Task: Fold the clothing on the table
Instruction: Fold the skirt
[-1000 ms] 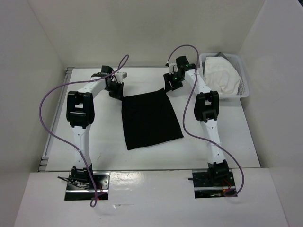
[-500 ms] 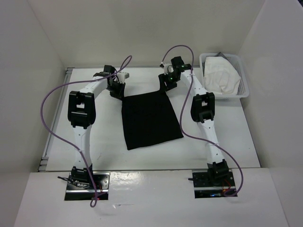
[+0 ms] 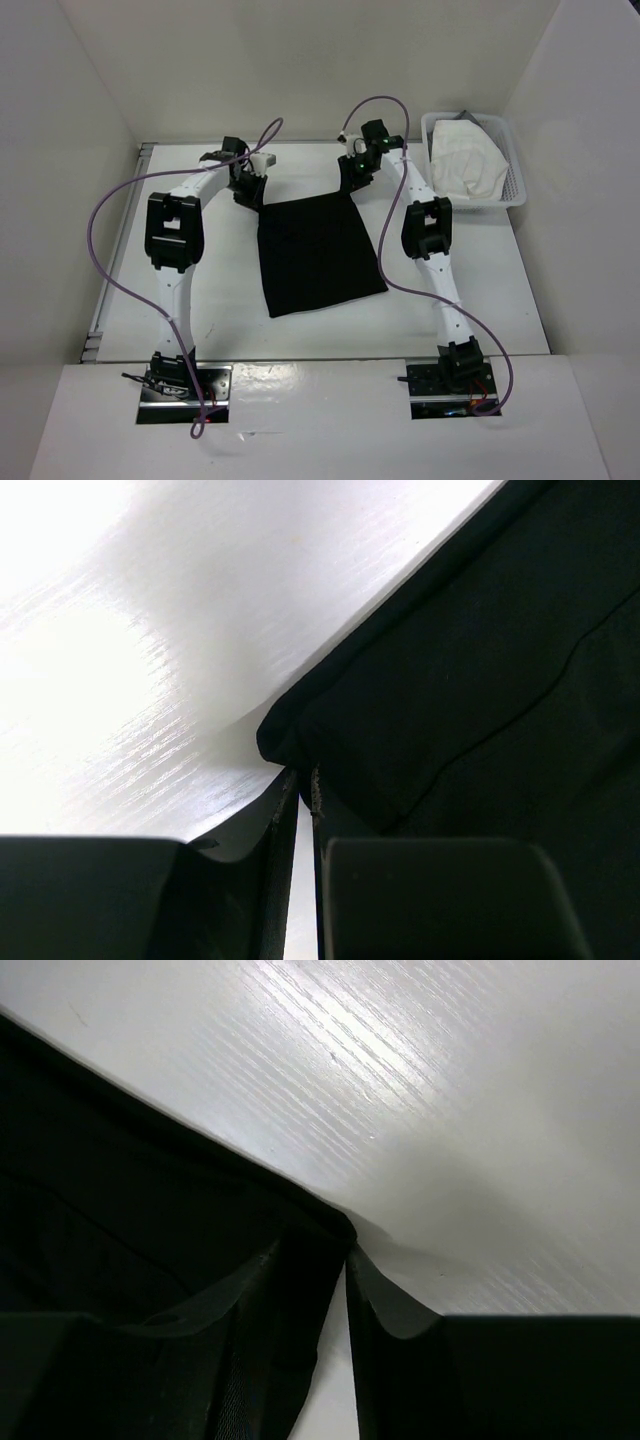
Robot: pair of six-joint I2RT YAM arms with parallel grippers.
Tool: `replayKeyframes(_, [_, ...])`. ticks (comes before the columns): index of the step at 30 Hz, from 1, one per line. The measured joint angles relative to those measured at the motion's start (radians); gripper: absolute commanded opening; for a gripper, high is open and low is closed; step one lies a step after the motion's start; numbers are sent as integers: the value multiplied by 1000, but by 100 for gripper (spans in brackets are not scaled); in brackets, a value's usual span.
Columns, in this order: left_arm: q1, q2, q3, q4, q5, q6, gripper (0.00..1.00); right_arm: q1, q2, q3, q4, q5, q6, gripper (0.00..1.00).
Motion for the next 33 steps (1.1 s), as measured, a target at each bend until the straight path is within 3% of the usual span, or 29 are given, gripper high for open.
replayKeyframes(4, [-5, 0, 2, -3, -18, 4, 15, 2, 7, 12, -2, 6, 3, 29])
replayKeyframes(12, [-10, 0, 31, -18, -56, 27, 11, 10, 16, 28, -5, 30, 10, 3])
replayKeyframes(21, [-11, -1, 126, -10, -91, 33, 10, 14, -7, 28, -5, 87, 27, 1])
replayKeyframes(33, [-11, -44, 161, -7, -103, 59, 8, 33, -163, 28, 0, 181, 35, 0])
